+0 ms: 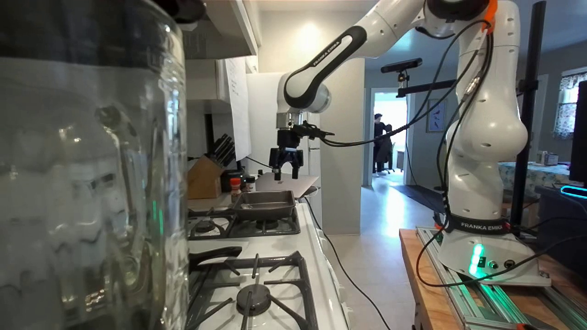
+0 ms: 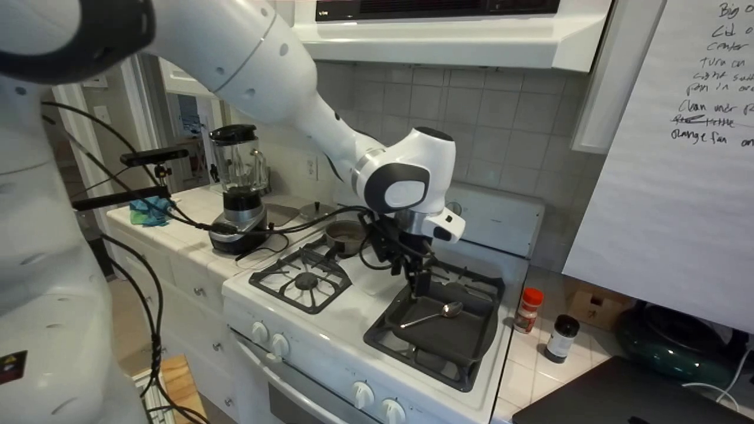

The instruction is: Take the spoon out of the baking tray

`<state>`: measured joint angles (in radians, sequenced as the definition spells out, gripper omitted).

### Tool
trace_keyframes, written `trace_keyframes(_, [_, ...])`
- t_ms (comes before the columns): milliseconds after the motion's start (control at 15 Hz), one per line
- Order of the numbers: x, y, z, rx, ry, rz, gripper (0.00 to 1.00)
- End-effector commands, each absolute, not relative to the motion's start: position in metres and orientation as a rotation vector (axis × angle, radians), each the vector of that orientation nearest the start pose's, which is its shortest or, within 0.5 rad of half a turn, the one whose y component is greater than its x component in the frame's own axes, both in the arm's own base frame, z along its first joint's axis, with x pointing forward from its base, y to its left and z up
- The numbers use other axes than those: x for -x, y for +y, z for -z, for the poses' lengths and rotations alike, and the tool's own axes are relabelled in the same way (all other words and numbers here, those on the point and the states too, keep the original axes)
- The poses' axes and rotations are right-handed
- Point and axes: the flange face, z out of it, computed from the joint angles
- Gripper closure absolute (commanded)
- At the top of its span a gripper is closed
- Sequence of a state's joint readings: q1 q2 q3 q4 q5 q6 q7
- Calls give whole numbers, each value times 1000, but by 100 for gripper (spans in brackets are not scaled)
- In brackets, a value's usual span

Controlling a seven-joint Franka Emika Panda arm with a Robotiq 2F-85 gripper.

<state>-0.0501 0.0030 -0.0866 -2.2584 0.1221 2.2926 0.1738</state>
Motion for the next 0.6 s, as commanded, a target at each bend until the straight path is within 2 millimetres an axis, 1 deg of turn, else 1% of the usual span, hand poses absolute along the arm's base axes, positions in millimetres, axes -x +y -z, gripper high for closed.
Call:
trace_keyframes(0, [-576, -74, -339, 3056, 648, 41, 0])
trace_keyframes(133, [-596, -75, -326, 3073, 667, 35, 0])
trace_keyframes(267, [-611, -75, -314, 3087, 696, 32, 0])
trace_keyframes(333, [-615, -72, -308, 3089, 700, 3, 0])
trace_keyframes(400, [-596, -75, -318, 3066, 669, 21, 0])
trace_keyframes(533, [-606, -73, -307, 3071, 673, 10, 0])
